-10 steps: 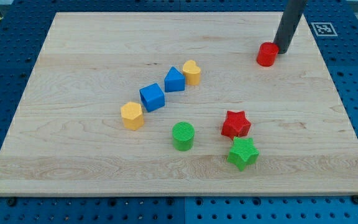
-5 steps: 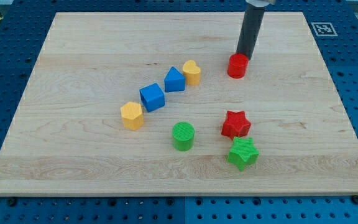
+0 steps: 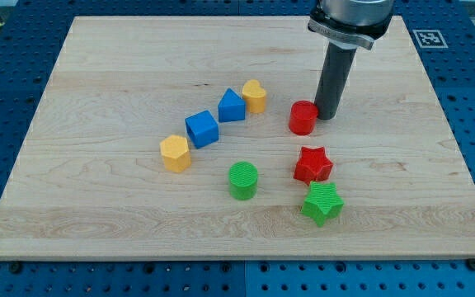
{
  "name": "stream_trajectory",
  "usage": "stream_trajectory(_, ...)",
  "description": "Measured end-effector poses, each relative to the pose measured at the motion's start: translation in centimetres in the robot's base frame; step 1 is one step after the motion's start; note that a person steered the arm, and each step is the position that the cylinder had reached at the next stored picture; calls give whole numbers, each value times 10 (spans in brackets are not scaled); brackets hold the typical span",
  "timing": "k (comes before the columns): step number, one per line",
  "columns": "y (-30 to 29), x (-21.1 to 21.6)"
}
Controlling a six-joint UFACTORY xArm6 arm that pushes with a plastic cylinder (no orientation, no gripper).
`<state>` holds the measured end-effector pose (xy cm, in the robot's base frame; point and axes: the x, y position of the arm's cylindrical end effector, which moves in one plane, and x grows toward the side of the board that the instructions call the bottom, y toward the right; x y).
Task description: Move the red circle closer to the red star
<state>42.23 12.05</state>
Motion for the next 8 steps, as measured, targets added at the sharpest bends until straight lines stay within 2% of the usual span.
stream_trajectory(3,-31,-1)
stream_trajectory(5,-33,-22)
stream_trajectory(8,-54,-12)
